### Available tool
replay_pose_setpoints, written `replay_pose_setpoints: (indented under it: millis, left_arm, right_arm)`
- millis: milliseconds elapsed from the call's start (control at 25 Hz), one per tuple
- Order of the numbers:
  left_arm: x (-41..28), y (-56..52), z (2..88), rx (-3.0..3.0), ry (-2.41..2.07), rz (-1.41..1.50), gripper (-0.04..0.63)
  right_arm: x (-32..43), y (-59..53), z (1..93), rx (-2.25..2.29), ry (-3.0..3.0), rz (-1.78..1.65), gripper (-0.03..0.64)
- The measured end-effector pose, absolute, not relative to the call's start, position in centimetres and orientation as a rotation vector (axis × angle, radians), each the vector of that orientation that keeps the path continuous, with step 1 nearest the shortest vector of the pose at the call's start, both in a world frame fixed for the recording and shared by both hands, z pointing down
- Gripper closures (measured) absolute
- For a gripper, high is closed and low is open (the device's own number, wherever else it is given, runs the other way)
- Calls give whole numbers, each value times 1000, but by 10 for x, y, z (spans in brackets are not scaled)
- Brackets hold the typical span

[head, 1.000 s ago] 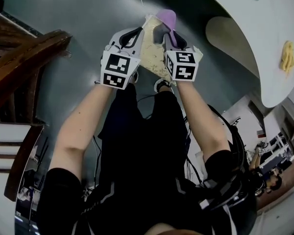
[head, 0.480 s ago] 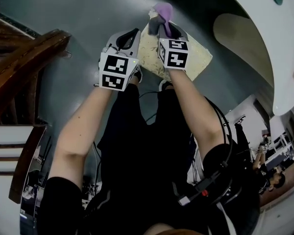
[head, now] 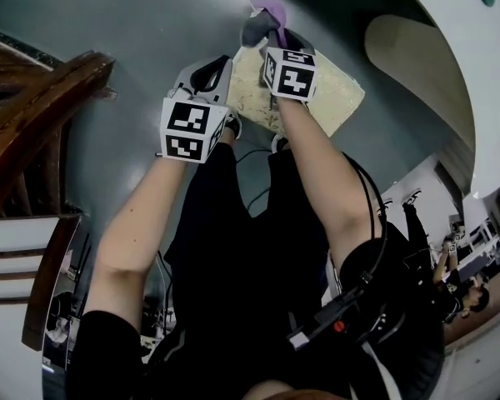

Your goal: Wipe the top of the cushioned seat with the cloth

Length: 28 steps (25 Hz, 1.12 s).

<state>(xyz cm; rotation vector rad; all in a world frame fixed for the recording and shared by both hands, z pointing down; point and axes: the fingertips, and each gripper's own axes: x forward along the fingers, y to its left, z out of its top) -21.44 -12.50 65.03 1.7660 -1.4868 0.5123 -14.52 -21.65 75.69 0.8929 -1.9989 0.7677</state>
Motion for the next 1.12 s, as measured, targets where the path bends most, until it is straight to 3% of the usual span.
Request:
replay_pose_setpoints:
  millis: [1120]
  left_arm:
    - [-101,-124,659,1803,-1427,581,591]
  right_arm:
    - [-1,-199,757,925,-1948,651,537]
